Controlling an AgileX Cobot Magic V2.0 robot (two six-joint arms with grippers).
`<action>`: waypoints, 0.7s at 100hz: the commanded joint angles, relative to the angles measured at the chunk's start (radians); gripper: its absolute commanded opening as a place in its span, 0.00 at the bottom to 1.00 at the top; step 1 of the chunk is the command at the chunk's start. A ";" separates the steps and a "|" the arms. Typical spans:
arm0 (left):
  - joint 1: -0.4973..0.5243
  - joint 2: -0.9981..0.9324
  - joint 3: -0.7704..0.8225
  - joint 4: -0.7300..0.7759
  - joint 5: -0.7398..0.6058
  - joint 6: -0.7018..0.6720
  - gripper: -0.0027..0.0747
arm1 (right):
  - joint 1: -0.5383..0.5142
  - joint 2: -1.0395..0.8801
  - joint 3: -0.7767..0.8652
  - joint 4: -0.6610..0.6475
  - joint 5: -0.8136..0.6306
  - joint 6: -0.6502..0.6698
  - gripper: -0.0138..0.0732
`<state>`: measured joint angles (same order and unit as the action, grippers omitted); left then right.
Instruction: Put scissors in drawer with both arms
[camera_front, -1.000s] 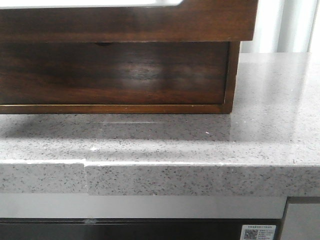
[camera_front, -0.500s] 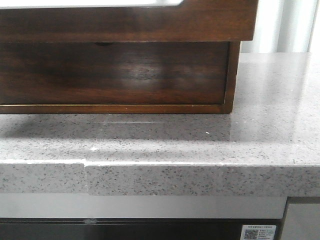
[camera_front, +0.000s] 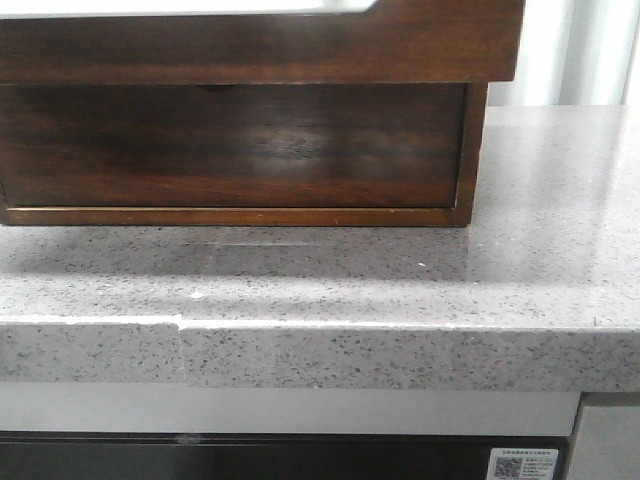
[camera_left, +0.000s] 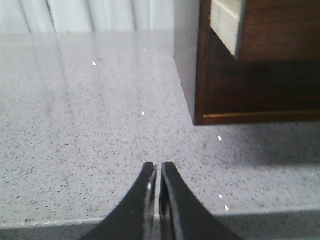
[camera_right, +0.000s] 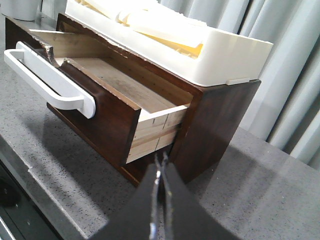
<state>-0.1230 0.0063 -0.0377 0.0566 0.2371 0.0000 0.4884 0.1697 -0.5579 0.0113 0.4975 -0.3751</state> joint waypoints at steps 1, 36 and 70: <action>-0.001 -0.043 0.033 0.037 -0.143 -0.065 0.01 | -0.008 0.011 -0.021 -0.001 -0.081 0.006 0.10; 0.000 -0.039 0.062 -0.018 0.066 -0.078 0.01 | -0.008 0.010 -0.021 -0.001 -0.081 0.006 0.10; 0.000 -0.039 0.062 -0.017 0.066 -0.078 0.01 | -0.008 0.010 -0.021 -0.001 -0.081 0.006 0.10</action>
<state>-0.1230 -0.0041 0.0032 0.0577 0.3334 -0.0687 0.4884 0.1697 -0.5579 0.0113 0.4975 -0.3751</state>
